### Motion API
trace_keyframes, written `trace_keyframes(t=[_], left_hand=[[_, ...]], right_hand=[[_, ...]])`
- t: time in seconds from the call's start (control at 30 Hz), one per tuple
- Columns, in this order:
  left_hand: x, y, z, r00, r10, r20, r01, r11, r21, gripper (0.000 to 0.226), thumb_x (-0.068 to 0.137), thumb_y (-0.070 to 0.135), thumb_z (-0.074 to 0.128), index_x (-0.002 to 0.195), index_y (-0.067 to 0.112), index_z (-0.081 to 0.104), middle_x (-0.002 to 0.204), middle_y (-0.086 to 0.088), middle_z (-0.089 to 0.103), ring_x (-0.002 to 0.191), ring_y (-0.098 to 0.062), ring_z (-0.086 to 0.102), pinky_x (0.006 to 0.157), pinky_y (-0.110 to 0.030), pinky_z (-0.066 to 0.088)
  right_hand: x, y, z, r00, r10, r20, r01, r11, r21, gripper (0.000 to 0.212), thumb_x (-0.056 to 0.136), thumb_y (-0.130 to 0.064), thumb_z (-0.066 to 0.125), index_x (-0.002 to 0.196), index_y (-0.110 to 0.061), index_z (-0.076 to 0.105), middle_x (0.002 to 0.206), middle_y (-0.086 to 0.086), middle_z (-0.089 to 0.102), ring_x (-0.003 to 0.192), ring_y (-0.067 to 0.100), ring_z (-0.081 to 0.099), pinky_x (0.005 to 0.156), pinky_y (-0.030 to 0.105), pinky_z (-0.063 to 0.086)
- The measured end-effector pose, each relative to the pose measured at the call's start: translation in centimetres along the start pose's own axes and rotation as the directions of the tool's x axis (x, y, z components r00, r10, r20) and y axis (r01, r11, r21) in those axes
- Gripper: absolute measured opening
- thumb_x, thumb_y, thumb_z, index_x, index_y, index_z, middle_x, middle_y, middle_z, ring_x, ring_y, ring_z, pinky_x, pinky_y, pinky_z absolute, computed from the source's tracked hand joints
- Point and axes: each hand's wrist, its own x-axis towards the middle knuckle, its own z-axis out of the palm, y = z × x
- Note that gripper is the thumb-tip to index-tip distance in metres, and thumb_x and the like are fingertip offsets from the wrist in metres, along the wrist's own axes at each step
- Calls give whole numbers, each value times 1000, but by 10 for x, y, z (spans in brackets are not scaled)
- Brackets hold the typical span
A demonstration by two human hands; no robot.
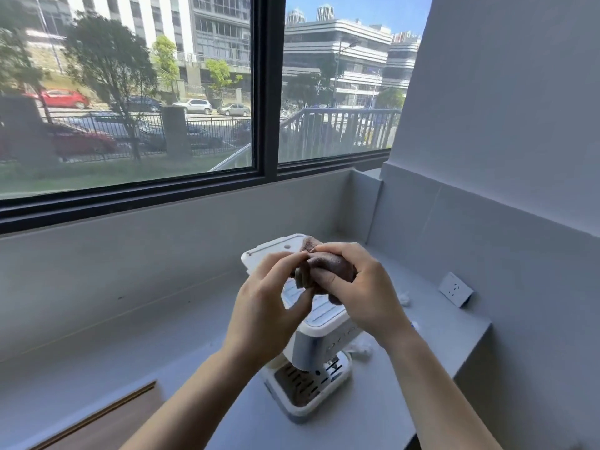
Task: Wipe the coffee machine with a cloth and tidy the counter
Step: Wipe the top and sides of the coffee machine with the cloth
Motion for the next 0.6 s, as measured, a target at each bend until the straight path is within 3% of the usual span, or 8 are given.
trace_keyframes(t=[0.1,0.23,0.33,0.47,0.6], left_hand=[[-6,2,44,999,44,-8,-41,972,230,42,85,33,62,126,23,60,126,7,59,114,-15,58,88,-28,52],[-30,-14,96,991,133,8,-115,825,554,22,87,29,61,99,12,69,103,-9,64,92,-30,60,73,-42,55],[-47,-22,118,990,136,-34,-85,776,625,15,87,23,61,93,11,68,100,-8,62,91,-31,56,75,-44,52],[-51,-30,130,971,209,-114,-85,752,654,15,85,17,63,95,8,71,102,-11,66,96,-32,58,86,-43,50],[-46,-31,138,957,226,-182,-42,727,685,13,87,21,65,89,9,71,98,-10,68,91,-32,61,80,-42,49]], right_hand=[[11,36,-44,1000,11,-1,-11,1000,9,29,81,-39,76,109,-40,68,111,-13,66,101,15,68,85,51,58],[19,85,-73,996,-32,78,31,999,8,28,83,-27,78,106,-38,67,109,-14,66,104,10,65,90,43,56],[23,108,-76,976,-115,187,143,980,-141,27,80,-34,75,105,-36,67,112,-19,59,112,8,59,97,30,47],[30,117,-64,958,-206,197,272,868,-415,39,69,-60,70,100,-36,64,129,-16,53,121,12,47,96,31,42],[30,126,-50,859,-439,265,511,779,-365,28,83,-55,70,101,-33,70,115,-18,65,106,11,58,83,28,52]])
